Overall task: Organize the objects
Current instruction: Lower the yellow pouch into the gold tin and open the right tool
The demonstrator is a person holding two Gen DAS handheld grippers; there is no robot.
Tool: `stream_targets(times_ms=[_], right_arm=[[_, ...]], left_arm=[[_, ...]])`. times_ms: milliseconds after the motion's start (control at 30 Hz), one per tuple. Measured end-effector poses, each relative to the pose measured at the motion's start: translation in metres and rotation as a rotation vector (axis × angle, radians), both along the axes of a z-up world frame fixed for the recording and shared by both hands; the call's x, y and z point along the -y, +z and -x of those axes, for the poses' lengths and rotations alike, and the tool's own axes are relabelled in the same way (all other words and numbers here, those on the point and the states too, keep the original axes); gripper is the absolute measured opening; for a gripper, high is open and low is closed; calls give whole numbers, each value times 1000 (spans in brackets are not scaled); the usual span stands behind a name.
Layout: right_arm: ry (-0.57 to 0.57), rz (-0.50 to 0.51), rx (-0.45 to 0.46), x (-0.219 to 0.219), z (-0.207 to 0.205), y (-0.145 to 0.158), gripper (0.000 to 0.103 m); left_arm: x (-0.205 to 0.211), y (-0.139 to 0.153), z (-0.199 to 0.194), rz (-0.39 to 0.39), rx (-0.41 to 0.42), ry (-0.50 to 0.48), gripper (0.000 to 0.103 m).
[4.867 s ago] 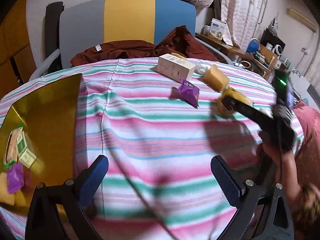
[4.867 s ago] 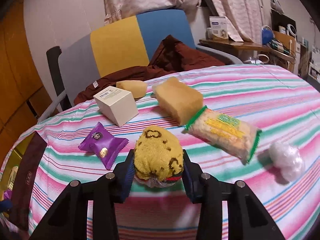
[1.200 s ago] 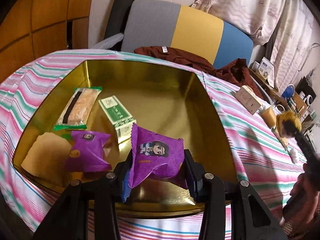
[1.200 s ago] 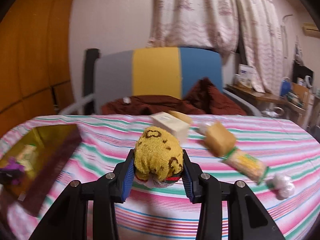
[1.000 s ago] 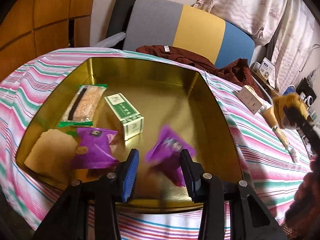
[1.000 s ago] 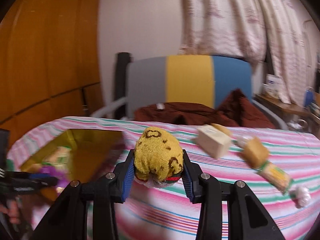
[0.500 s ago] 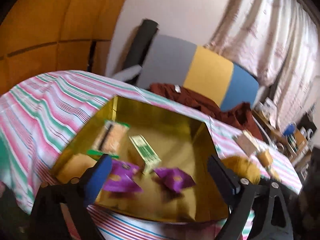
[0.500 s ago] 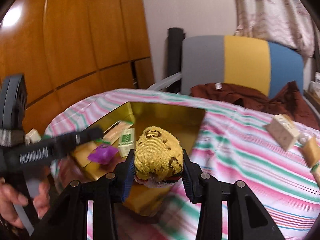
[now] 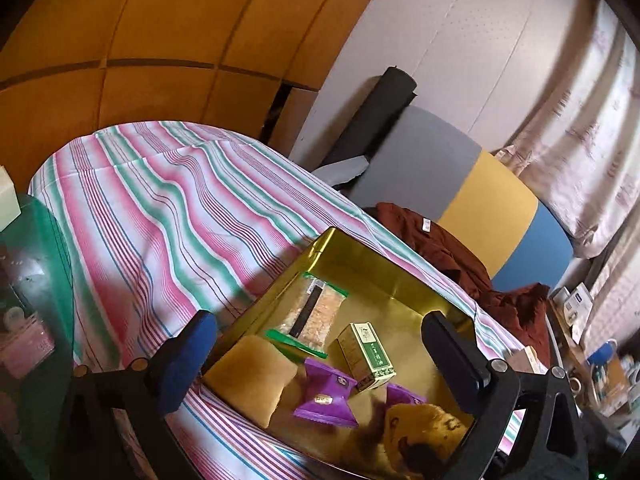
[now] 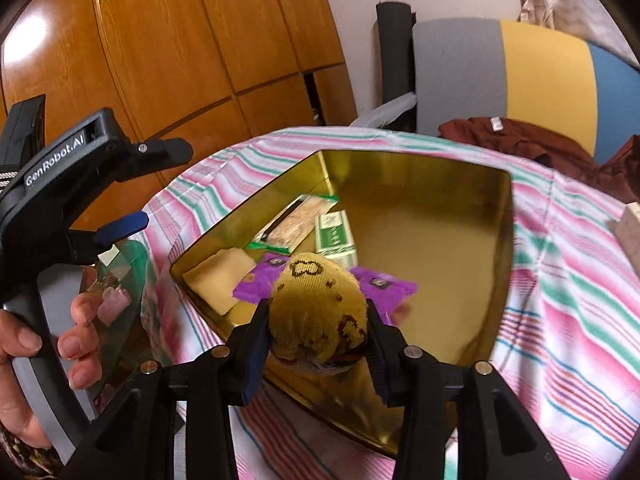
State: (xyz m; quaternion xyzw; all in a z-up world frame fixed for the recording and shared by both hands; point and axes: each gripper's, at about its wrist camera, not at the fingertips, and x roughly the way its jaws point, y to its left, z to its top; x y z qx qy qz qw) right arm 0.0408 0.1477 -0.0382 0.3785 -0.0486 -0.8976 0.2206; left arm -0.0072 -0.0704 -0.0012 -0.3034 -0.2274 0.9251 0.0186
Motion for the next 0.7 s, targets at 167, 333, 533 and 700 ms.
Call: stream_targets(times_ms=[167,333,533,700], right_arm=[[-23,21,-29,-3,-4,5,52],[-81,64,-75,-20,-12,16,52],[-150,80,-93,-42,-18,25,52],[-202,71,-105,-61,-21,30,52]], left_arm=[[-6,1,-1,17,-5,-6,103],[-9,1,-3,24,-6,-16,103],[-19,-3,-3,33,12,-48,103],[-33,-4,-6,62,14,-95,103]])
